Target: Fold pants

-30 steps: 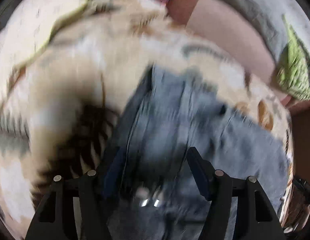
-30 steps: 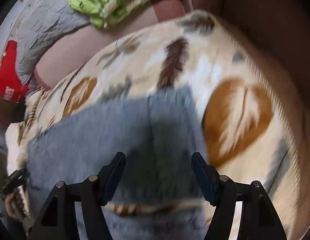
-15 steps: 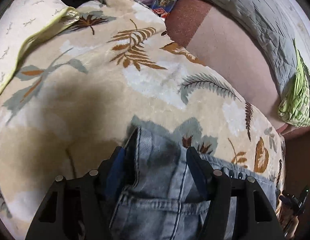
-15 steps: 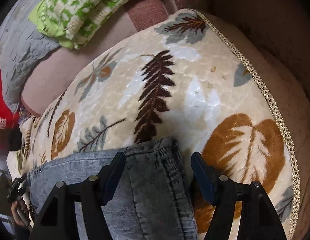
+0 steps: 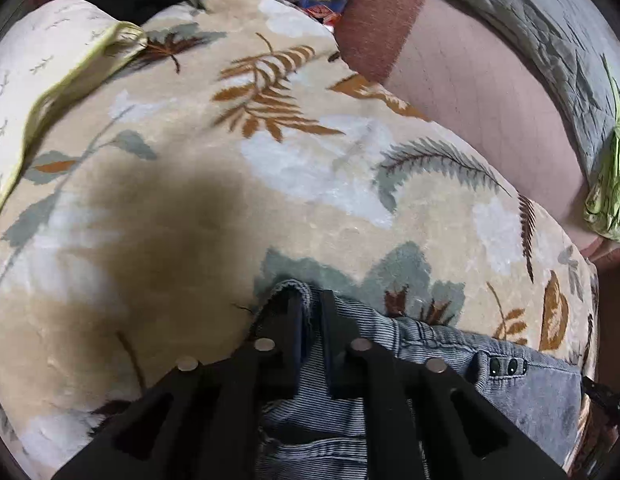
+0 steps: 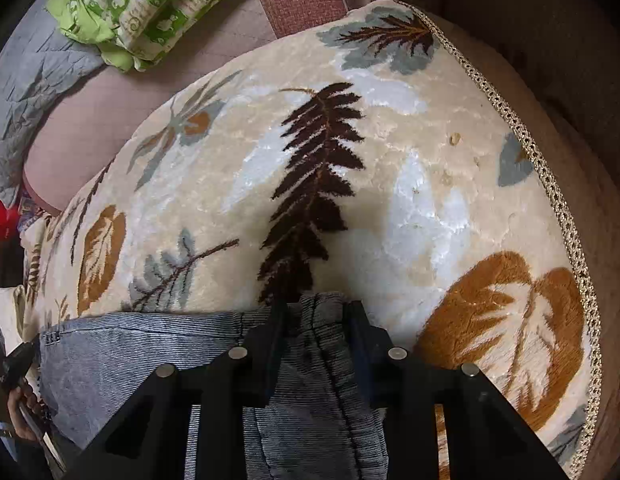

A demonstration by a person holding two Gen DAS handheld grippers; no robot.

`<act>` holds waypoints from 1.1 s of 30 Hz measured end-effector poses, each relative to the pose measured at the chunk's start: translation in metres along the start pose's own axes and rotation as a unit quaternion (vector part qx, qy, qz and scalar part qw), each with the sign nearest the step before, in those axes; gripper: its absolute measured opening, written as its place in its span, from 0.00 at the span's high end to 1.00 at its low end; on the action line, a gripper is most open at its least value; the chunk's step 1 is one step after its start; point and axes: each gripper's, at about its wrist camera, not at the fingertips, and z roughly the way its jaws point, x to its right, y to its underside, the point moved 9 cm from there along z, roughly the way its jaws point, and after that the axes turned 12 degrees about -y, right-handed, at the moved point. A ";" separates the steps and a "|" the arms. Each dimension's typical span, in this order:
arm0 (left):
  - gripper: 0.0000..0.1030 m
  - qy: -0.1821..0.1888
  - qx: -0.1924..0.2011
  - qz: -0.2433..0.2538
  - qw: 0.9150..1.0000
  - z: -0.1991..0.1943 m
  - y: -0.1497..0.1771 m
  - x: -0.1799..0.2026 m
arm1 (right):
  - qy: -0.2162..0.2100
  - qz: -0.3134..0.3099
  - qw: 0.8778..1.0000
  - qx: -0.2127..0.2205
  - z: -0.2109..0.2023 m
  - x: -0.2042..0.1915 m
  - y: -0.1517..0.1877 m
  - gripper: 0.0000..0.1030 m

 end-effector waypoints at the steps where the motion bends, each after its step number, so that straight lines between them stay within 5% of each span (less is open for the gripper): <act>1: 0.87 0.003 -0.002 -0.002 1.000 -0.001 0.000 0.000 | 0.004 -0.005 1.000 -0.001 0.001 0.000 0.000 0.70; 3: 0.88 -0.003 -0.001 0.007 1.000 -0.002 -0.001 0.001 | 0.005 -0.007 1.000 0.000 0.001 0.000 -0.001 0.71; 4: 0.96 -0.013 0.002 0.015 1.000 -0.001 -0.001 0.001 | 0.006 -0.007 1.000 0.001 0.001 0.001 -0.001 0.71; 10: 0.98 -0.009 -0.001 0.010 1.000 -0.004 -0.004 -0.001 | 0.021 -0.016 1.000 -0.003 0.004 0.000 -0.001 0.72; 20: 0.98 0.019 0.066 0.007 0.998 -0.067 -0.015 -0.006 | 0.016 -0.022 0.999 0.028 -0.016 -0.011 -0.006 0.74; 27: 0.98 0.061 0.123 0.002 0.991 -0.161 -0.004 -0.020 | -0.009 -0.031 0.993 0.117 -0.109 -0.033 -0.009 0.80; 33: 0.97 0.082 0.153 0.040 0.984 -0.238 0.060 -0.047 | -0.058 -0.027 0.983 0.171 -0.194 -0.040 0.036 0.80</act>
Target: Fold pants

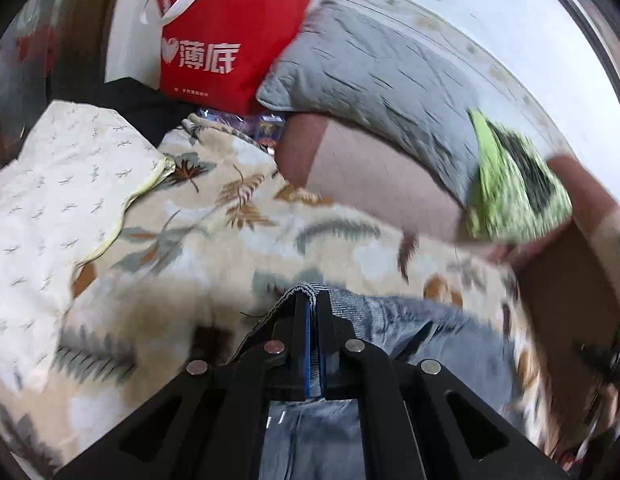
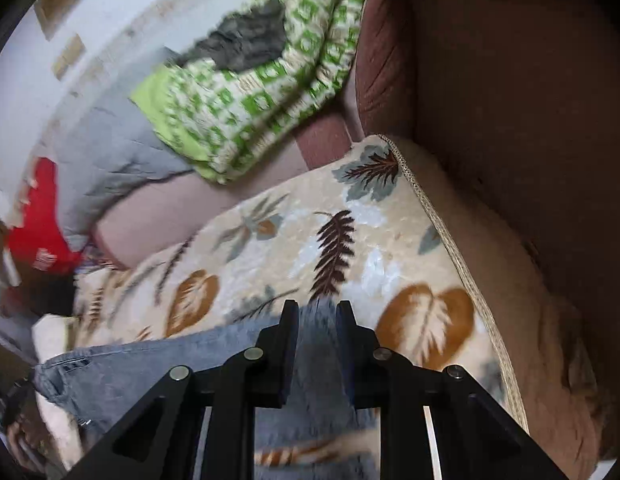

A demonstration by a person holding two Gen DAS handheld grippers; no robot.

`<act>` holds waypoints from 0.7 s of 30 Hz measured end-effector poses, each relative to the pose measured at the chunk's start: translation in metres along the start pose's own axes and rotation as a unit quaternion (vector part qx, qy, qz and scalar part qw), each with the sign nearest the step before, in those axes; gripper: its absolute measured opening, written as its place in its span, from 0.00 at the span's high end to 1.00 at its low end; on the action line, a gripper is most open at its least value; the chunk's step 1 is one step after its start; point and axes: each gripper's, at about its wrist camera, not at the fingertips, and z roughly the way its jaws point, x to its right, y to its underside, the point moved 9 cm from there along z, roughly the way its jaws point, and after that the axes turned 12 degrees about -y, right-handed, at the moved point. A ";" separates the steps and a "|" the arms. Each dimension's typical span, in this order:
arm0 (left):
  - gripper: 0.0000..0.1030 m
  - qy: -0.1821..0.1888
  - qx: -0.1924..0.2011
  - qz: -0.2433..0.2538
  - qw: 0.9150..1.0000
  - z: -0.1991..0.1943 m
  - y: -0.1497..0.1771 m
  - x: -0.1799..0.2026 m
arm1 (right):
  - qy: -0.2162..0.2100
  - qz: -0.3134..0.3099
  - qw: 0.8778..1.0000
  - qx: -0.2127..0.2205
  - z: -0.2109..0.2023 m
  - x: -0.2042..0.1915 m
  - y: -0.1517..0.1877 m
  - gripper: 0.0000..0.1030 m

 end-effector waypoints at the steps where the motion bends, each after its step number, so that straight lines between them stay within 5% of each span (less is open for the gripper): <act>1: 0.97 -0.002 -0.005 0.006 1.000 -0.003 0.011 -0.001 | -0.010 0.001 1.000 -0.011 -0.005 -0.002 0.011 0.79; 4: 0.97 -0.001 -0.021 -0.004 1.000 0.003 0.029 -0.006 | -0.018 0.032 0.997 -0.063 0.003 0.008 0.051 0.63; 5: 0.97 0.000 -0.024 -0.010 1.000 0.006 0.031 -0.006 | -0.018 0.047 0.996 -0.075 0.010 0.013 0.060 0.48; 6: 0.97 0.000 -0.023 -0.010 1.000 0.007 0.032 -0.005 | -0.023 0.062 0.994 -0.083 0.019 0.015 0.067 0.44; 14: 0.97 -0.010 -0.010 0.003 1.000 0.014 0.023 -0.007 | -0.009 0.044 0.995 -0.087 0.105 0.012 0.025 0.44; 20: 0.97 -0.016 -0.013 0.004 1.000 0.030 0.021 -0.010 | 0.041 0.014 0.989 -0.143 0.188 0.034 0.015 0.44; 21: 0.97 -0.017 -0.014 0.004 1.000 0.033 0.021 -0.011 | 0.049 0.011 0.984 -0.170 0.203 0.038 0.024 0.54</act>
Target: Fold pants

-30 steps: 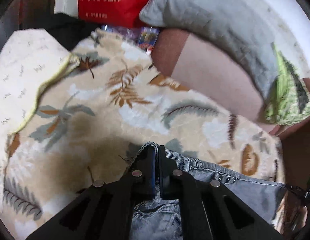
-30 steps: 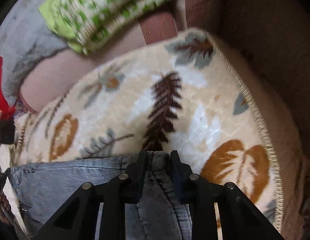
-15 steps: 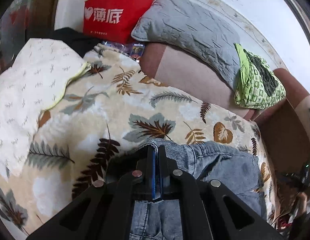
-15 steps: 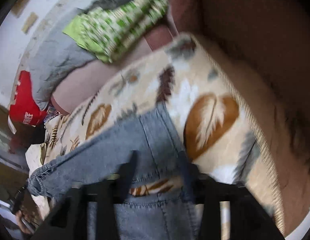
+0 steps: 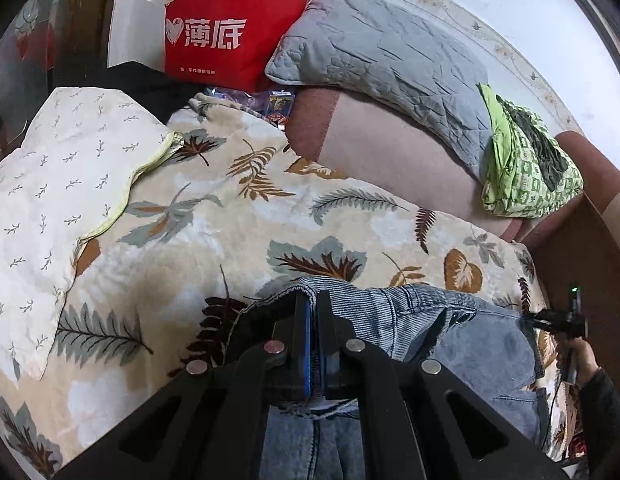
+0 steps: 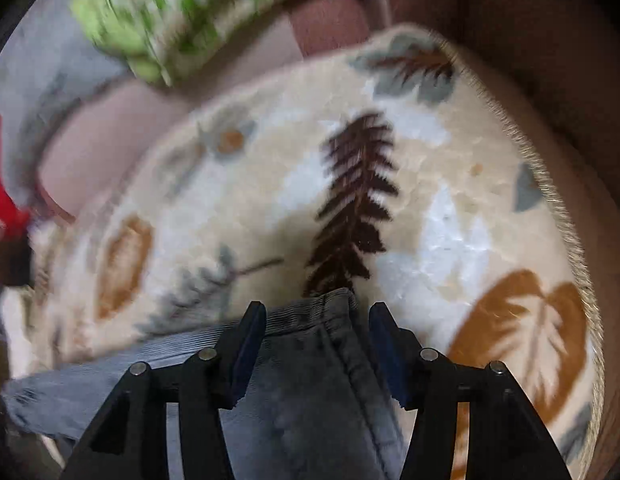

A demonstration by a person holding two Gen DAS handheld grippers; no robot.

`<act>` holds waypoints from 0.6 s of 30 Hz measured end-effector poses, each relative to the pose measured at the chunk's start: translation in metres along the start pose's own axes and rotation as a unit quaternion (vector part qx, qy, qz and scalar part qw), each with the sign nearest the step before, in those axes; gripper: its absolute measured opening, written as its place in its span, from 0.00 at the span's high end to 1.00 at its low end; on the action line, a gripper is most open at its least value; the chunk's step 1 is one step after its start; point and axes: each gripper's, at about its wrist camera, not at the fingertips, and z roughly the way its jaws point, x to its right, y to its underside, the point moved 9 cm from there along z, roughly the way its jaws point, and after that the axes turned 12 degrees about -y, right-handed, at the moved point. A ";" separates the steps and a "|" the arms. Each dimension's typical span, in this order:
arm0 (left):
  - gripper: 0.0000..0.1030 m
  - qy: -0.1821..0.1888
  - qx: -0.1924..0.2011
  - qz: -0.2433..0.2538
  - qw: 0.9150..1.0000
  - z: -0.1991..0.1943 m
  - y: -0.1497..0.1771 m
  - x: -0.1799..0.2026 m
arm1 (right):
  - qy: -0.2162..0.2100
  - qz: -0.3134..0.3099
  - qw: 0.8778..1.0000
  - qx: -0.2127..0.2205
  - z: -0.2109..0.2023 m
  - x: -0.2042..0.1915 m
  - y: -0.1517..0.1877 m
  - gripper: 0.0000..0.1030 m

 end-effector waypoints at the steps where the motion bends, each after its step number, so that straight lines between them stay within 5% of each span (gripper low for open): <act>1: 0.97 0.000 -0.002 0.000 1.000 0.002 0.000 0.000 | 0.004 -0.001 1.000 -0.006 0.005 0.003 0.002 0.60; 3: 0.97 -0.002 -0.004 -0.003 1.000 0.004 0.000 -0.002 | 0.013 -0.003 1.000 0.009 0.000 0.003 0.003 0.84; 7: 0.97 0.006 0.003 -0.019 1.000 -0.010 -0.002 -0.004 | 0.013 -0.017 0.999 0.042 -0.036 -0.010 0.006 0.85; 13: 0.97 0.030 0.037 -0.043 0.998 -0.069 -0.003 -0.017 | -0.032 -0.036 0.989 0.142 -0.160 -0.039 0.023 0.85; 18: 0.97 0.038 0.007 -0.043 0.998 -0.093 0.069 -0.049 | -0.090 -0.039 0.977 0.187 -0.243 -0.031 0.126 0.85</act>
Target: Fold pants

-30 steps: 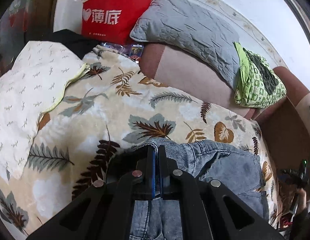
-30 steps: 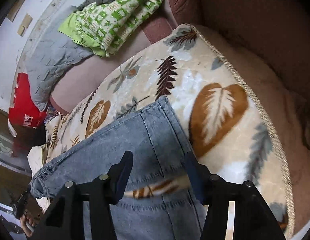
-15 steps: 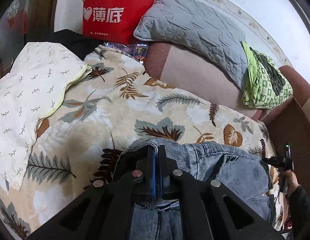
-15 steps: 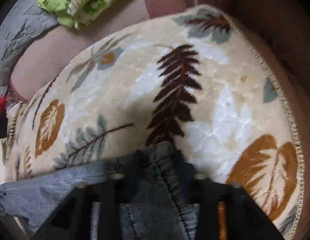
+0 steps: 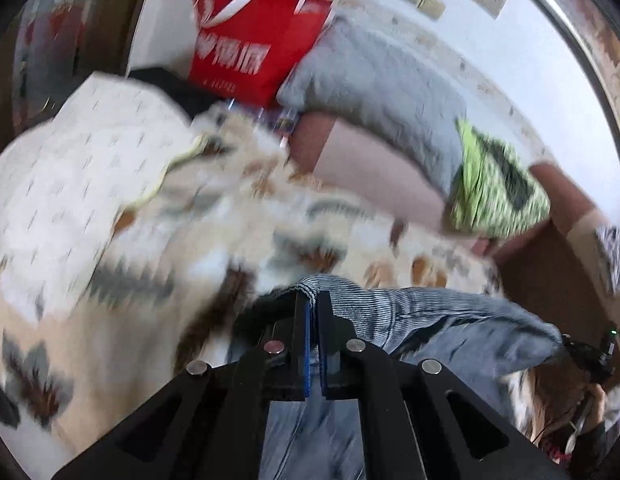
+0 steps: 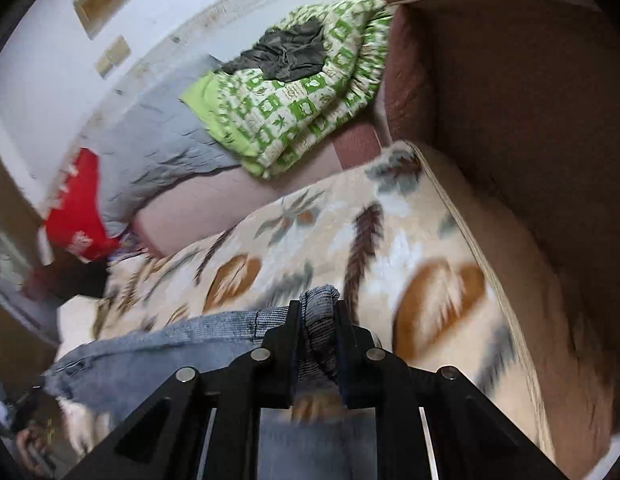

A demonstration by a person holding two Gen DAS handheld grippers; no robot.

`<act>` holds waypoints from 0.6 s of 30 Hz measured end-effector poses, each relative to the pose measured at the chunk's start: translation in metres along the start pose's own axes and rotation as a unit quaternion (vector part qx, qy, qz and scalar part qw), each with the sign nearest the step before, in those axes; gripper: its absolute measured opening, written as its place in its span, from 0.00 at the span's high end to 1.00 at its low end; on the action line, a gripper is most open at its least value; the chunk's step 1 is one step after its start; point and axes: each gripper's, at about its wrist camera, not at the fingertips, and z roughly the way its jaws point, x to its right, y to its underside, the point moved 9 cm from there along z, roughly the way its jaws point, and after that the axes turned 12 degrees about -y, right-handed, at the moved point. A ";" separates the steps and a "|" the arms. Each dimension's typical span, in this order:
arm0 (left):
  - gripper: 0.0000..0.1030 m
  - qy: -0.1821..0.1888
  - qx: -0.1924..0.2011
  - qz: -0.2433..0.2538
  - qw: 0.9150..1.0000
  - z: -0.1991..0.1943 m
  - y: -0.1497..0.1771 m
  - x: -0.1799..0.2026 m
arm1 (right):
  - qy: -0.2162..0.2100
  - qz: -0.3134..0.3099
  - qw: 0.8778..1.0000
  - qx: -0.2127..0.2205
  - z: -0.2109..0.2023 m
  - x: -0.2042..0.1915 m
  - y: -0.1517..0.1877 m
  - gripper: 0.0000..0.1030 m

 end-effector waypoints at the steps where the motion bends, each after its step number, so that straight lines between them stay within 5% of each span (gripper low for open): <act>1: 0.96 -0.002 -0.016 0.000 1.000 0.003 0.016 -0.007 | -0.001 0.001 1.000 -0.002 -0.007 0.000 0.014 0.85; 4: 0.93 -0.035 -0.110 0.003 0.993 0.021 0.092 -0.049 | 0.019 0.024 0.998 -0.050 -0.018 0.037 0.110 0.74; 6: 0.93 -0.066 -0.142 0.000 0.988 0.023 0.118 -0.068 | 0.040 0.080 0.987 -0.132 -0.013 0.076 0.187 0.70; 8: 0.91 -0.071 -0.137 -0.012 0.988 0.012 0.121 -0.078 | 0.038 0.151 0.981 -0.113 -0.030 0.101 0.223 0.60; 11: 0.78 -0.081 -0.105 -0.006 0.991 -0.002 0.103 -0.068 | 0.036 0.183 0.981 -0.053 -0.057 0.104 0.217 0.39; 14: 0.64 -0.070 -0.073 0.030 0.994 -0.004 0.089 -0.031 | 0.014 0.167 0.986 -0.026 -0.056 0.088 0.183 0.38; 18: 0.64 -0.070 -0.060 0.091 0.992 0.018 0.092 0.022 | 0.016 0.143 0.988 -0.060 -0.007 0.080 0.147 0.38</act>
